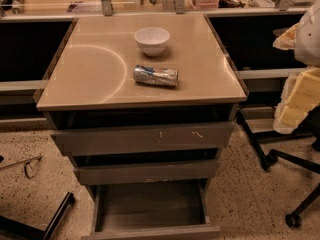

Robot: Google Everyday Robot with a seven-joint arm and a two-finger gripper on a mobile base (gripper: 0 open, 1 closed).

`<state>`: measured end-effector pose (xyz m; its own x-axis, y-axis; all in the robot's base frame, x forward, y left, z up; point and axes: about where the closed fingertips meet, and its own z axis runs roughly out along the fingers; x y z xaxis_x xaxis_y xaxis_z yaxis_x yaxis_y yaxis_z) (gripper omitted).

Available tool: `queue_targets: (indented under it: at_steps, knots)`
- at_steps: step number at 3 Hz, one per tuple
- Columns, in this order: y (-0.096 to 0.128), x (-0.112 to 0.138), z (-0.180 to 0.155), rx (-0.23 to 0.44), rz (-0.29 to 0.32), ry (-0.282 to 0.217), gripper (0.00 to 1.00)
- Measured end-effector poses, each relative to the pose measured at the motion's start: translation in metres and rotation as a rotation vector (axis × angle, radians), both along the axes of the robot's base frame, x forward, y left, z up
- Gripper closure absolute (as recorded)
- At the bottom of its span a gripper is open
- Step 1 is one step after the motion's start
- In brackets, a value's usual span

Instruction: Close bottom drawer

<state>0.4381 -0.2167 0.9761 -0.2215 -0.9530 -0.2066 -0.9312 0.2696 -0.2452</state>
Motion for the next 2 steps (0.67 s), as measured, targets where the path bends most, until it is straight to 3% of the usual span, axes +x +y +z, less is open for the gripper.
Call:
queue_targets:
  at_steps: [2]
  knots:
    - [0.004,-0.005,-0.014,0.005,-0.012,-0.004,0.0]
